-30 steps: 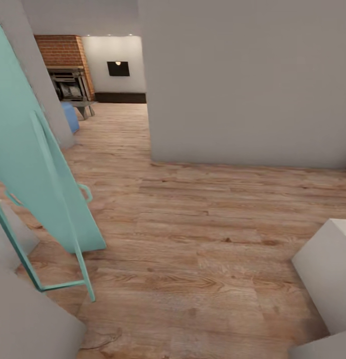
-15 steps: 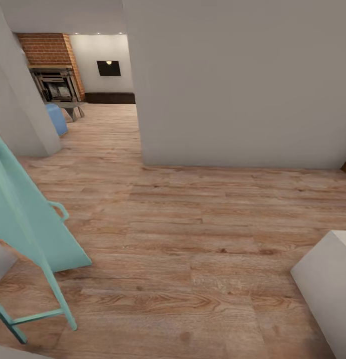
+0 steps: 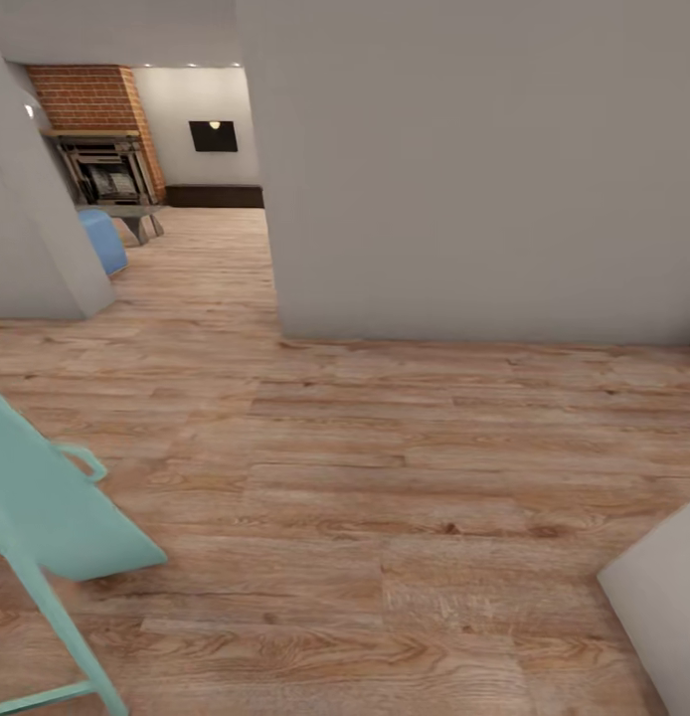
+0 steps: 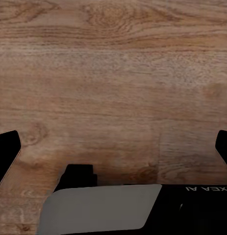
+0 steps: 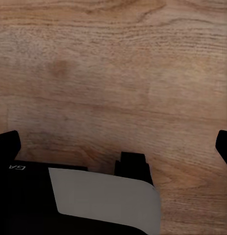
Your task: Move the two storage containers from the living room to the garage. In the garage, place one container on the floor and stack the other container on top of it (either order is fine).
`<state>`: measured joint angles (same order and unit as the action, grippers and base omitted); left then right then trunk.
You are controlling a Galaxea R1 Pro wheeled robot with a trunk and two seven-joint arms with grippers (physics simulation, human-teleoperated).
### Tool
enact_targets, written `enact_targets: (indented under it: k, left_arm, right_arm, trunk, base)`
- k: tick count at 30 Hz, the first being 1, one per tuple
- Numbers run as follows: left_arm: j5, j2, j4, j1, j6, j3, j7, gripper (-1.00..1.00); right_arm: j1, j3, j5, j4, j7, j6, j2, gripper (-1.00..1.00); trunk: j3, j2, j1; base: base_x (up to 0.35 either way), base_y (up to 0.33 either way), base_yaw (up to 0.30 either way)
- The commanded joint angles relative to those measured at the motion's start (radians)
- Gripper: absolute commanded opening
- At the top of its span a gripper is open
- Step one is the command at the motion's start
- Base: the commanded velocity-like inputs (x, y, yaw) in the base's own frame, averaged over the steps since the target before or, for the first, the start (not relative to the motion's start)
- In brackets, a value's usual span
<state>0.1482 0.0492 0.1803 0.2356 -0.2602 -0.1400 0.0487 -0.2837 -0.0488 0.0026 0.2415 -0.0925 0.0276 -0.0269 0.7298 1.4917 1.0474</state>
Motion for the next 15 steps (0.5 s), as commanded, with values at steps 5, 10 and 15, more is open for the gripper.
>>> enact_targets:
  k: [5, 10, 15]
  left_arm:
    - [0.008, 0.0, -0.001, 0.001, -0.004, -0.009, 0.005, 1.0]
    - [0.008, 0.0, -0.001, 0.001, -0.004, -0.009, 0.005, 1.0]
    - [0.008, 0.0, -0.001, 0.001, -0.004, -0.009, 0.005, 1.0]
  right_arm:
    - [-0.001, -0.005, 0.0, -0.001, -0.001, 0.002, -0.002, 1.0]
    - [-0.001, -0.004, -0.001, -0.001, -0.001, 0.002, -0.002, 1.0]
    - [-0.001, -0.003, -0.001, -0.001, -0.001, 0.002, -0.002, 1.0]
  trunk:
    - [0.001, 0.0, 0.001]
    - [0.002, 0.0, 0.001]
    - [0.004, 0.0, 0.001]
  base:
    - [0.344, -0.017, 0.001]
    - [0.344, -0.086, 0.053]
    - [0.344, -0.063, 0.141]
